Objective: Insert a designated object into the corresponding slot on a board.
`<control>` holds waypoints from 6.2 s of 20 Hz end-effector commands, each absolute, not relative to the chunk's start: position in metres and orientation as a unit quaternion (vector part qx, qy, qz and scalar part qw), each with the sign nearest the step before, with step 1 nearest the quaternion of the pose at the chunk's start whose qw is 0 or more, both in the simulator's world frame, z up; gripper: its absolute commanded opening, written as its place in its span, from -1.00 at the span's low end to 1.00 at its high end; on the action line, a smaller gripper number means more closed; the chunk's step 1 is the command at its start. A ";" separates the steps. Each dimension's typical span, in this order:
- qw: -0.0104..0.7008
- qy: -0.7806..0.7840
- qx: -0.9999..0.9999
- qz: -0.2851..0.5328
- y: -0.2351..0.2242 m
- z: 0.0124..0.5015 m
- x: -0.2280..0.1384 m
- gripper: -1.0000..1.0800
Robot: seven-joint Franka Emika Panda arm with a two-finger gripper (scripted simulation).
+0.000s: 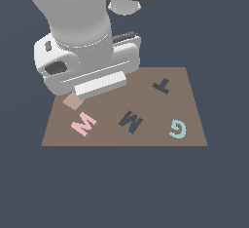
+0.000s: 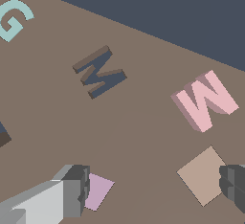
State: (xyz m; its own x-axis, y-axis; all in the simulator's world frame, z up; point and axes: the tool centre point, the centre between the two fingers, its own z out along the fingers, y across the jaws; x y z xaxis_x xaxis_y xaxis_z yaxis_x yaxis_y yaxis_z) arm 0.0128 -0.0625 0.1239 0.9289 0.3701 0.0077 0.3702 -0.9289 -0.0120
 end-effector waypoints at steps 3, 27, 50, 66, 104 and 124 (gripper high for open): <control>0.005 -0.261 -0.965 -0.002 -0.082 0.105 0.026 0.92; 0.000 -0.475 -0.880 0.000 -0.123 0.050 0.087 0.92; 0.000 -0.475 -0.880 0.000 -0.122 0.030 0.087 -1.00; 0.000 -0.489 -0.872 0.000 -0.120 0.033 0.089 -1.00; -0.001 -0.913 -0.408 0.000 0.006 0.040 0.091 -1.00; 0.000 -0.949 -0.316 0.000 0.020 0.033 0.076 -1.00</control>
